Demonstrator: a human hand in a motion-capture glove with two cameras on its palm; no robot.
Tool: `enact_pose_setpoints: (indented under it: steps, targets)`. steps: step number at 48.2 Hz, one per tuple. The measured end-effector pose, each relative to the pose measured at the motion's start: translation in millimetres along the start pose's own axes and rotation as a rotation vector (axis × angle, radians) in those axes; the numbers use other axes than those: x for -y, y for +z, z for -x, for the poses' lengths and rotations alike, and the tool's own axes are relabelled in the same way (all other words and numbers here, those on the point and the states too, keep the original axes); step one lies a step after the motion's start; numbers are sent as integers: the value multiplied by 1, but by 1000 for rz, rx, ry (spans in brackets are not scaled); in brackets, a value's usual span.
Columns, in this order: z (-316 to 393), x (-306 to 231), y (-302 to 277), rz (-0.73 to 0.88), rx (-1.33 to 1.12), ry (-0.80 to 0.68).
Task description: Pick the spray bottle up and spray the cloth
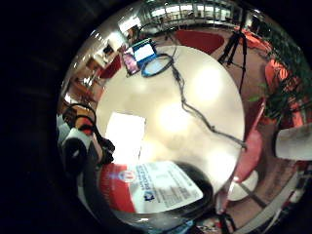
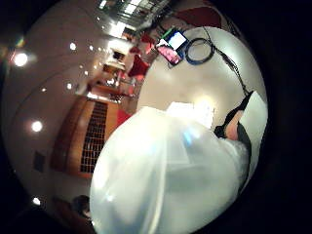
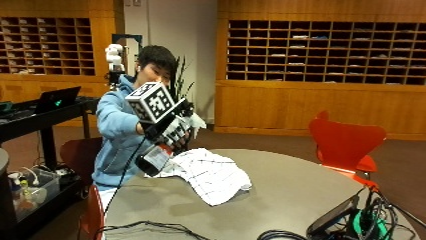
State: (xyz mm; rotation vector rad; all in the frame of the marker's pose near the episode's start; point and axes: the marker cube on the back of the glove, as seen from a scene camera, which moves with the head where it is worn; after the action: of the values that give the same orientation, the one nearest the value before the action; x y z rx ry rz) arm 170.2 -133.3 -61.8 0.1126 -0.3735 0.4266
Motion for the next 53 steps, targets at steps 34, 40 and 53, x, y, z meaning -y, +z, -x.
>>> enact_pose_setpoints:
  steps: [34, 40, 53]
  targets:
    - [66, -13, 59, 359, -849, -153]
    - [68, -11, 63, 362, -859, -162]
    - [85, -9, 42, 321, -878, -165]
